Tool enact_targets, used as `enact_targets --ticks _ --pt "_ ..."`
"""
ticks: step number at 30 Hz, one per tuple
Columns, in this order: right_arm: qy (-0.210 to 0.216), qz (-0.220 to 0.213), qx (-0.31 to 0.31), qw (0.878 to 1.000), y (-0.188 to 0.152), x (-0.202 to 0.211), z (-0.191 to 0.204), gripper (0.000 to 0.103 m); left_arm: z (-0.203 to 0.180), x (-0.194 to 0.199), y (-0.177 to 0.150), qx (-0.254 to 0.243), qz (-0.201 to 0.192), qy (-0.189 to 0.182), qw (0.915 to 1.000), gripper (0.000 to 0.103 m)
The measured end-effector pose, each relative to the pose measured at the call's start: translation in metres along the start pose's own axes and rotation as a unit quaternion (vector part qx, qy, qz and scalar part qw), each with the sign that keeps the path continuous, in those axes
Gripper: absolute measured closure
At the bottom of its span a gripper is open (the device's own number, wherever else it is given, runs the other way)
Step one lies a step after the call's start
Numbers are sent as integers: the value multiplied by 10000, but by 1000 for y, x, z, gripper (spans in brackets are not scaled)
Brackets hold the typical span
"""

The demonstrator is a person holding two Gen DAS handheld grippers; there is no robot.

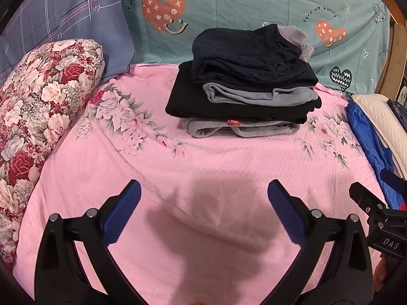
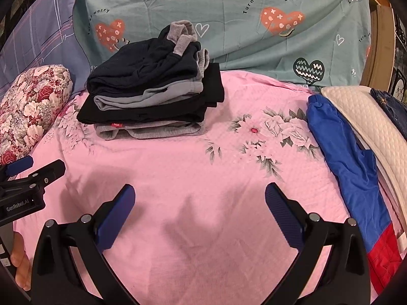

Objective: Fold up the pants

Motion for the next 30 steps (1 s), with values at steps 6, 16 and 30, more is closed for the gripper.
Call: enact_targets --ticks 6,16,30 --pt "12 22 29 10000 -1 -1 1 1 -1 0 -1 -24 2 3 10000 2" --pt "28 40 20 10000 -2 -1 2 1 -2 1 -1 -3 10 2 10000 2" --pt "49 39 12 10000 -2 2 3 1 -2 2 0 -25 -30 10 10000 2"
Point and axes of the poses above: each gripper's, at about its wrist camera, not at the fingertips, and x roughly against the way its jaws point, z to its left, y to its top, the point moved 8 cm from there along -x, roughly the way its jaws point, and after that the axes turned 9 degrees about -y, right-handed, at the moved point
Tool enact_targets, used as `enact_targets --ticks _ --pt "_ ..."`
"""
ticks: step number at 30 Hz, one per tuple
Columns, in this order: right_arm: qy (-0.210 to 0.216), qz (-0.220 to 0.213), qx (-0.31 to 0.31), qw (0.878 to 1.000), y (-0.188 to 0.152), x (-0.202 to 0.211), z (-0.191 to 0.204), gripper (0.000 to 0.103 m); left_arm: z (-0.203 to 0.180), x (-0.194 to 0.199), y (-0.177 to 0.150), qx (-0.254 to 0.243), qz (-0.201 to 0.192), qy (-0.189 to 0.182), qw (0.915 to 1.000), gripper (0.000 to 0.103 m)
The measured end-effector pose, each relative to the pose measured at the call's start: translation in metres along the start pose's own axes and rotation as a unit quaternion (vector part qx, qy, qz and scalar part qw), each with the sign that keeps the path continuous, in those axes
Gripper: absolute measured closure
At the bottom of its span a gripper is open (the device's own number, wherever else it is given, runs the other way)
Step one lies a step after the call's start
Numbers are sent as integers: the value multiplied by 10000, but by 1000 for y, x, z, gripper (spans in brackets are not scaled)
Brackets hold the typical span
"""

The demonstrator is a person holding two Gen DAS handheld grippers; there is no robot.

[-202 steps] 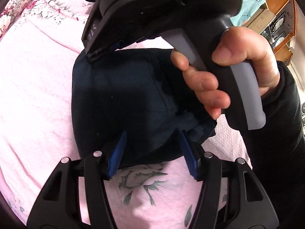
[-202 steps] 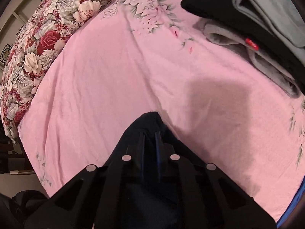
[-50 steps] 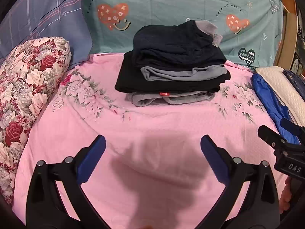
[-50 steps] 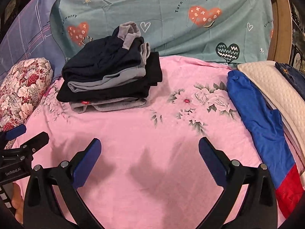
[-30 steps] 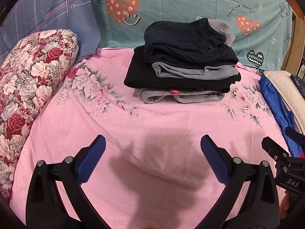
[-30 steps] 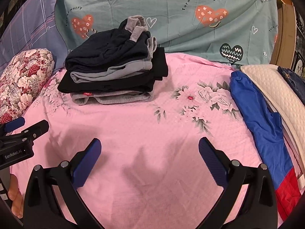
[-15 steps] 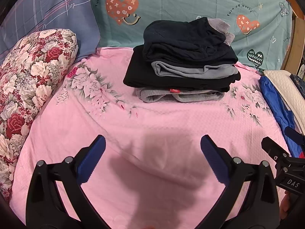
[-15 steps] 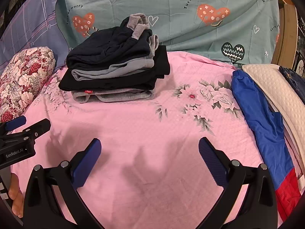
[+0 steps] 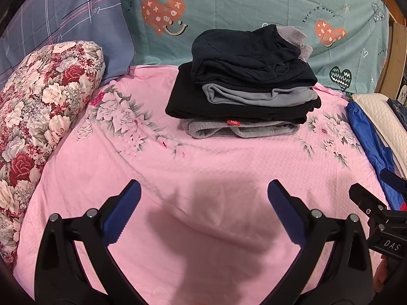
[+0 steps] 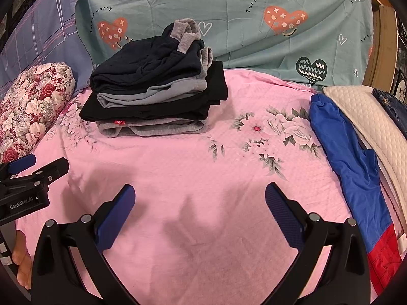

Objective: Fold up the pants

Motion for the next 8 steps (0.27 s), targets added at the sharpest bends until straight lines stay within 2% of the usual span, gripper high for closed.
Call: enact_targets --ticks 8 --pt "-2 -2 -1 10000 0 0 0 1 2 -4 -2 73 87 -56 9999 2"
Point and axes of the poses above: each gripper's, at about its wrist camera, not at the fingertips, and x roughly against the way its jaws point, z to its left, y to its top, the point moved 8 cm from there along -x, roughly the way its jaws point, and after that the axes turned 9 degrees about -y, right-handed, at the moved point
